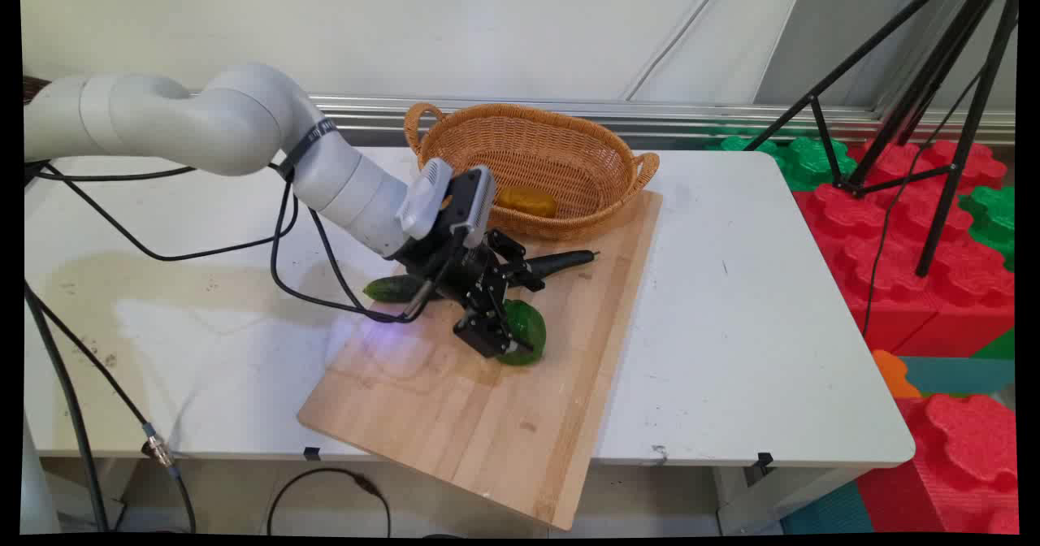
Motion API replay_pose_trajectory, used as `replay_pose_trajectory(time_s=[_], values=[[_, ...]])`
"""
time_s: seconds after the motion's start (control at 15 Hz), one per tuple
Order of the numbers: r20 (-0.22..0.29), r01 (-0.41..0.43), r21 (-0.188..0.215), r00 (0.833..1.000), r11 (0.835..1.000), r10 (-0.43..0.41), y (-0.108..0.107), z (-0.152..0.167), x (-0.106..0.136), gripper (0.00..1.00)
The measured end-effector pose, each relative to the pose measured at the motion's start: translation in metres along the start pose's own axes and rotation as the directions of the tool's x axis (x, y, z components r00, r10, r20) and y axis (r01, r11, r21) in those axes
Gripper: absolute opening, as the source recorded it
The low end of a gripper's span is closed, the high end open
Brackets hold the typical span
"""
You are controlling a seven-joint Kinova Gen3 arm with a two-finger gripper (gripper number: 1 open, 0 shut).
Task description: Pick up the potato from the vegetable basket
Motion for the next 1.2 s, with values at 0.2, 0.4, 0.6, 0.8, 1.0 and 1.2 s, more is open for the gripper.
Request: replay_pose_trajectory(time_s=[0.2, 0.4, 0.6, 0.8, 1.0, 1.2], values=[[-0.016, 0.005, 0.004, 1.000, 1.000, -0.005, -0.003, -0.008, 0.002, 1.00], [-0.038, 0.011, 0.007, 0.999, 1.000, -0.011, -0.003, -0.020, 0.006, 1.00], [-0.061, 0.019, 0.010, 0.998, 1.000, -0.019, -0.002, -0.041, 0.010, 1.00], [-0.079, 0.031, 0.011, 0.996, 0.999, -0.030, 0.001, -0.066, 0.010, 1.00], [-0.092, 0.050, 0.015, 0.995, 0.999, -0.048, 0.004, -0.095, 0.007, 1.00], [-0.101, 0.067, 0.023, 0.993, 0.997, -0.065, 0.005, -0.120, 0.003, 1.00]])
